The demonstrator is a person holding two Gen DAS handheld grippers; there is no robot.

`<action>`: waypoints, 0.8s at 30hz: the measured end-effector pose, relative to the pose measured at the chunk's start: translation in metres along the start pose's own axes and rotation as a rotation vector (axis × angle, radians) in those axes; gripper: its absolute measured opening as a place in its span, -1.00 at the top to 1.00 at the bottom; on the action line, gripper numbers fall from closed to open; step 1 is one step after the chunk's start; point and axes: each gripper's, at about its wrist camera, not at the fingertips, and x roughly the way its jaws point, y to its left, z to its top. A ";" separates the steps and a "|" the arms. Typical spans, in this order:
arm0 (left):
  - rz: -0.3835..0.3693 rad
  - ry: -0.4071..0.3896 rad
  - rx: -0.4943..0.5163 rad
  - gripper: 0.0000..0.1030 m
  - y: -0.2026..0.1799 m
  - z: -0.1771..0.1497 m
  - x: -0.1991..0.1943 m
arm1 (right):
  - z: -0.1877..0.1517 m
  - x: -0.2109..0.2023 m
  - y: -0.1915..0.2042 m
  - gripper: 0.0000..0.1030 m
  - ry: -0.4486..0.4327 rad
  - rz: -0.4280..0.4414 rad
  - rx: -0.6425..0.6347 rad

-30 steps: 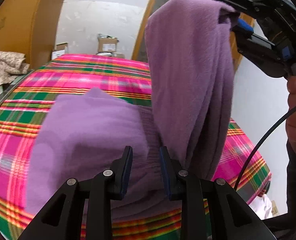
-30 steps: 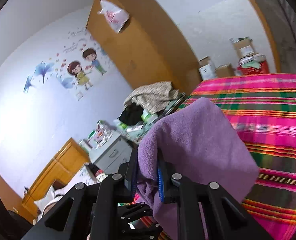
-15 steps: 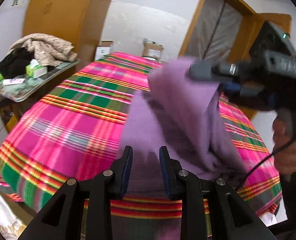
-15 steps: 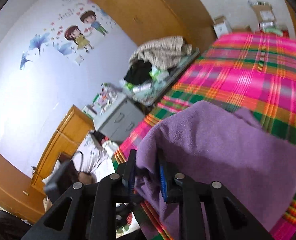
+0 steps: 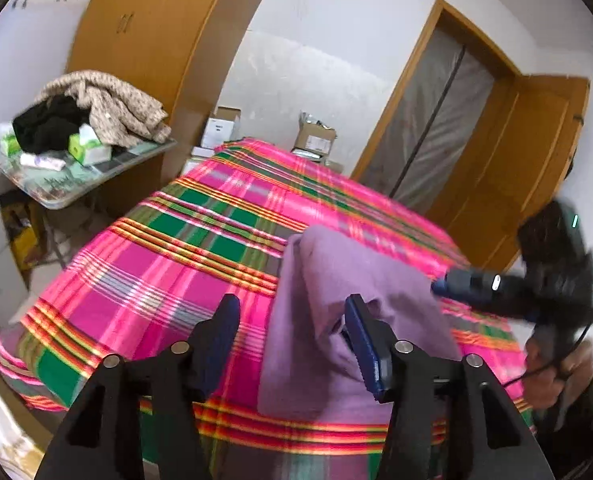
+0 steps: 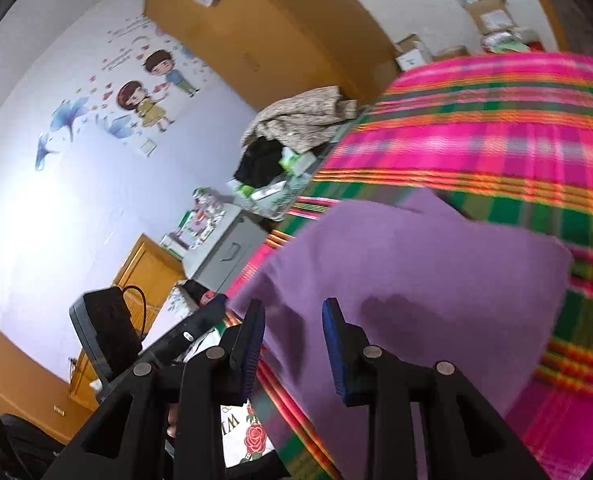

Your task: Fold clothes

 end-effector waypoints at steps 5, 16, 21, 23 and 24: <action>-0.058 0.056 0.005 -0.11 -0.017 0.003 0.016 | -0.012 -0.017 -0.022 0.38 -0.030 -0.021 0.069; 0.030 0.152 -0.030 -0.16 -0.023 0.000 0.049 | -0.021 -0.034 -0.038 0.38 -0.063 -0.016 0.108; -0.042 0.146 -0.113 0.68 -0.009 -0.007 0.045 | -0.025 -0.035 -0.047 0.38 -0.067 -0.018 0.134; -0.125 0.134 -0.176 0.69 -0.004 -0.006 0.040 | -0.027 -0.036 -0.051 0.38 -0.068 -0.022 0.144; -0.172 0.125 -0.212 0.69 0.000 -0.005 0.036 | -0.027 -0.037 -0.051 0.38 -0.071 -0.022 0.145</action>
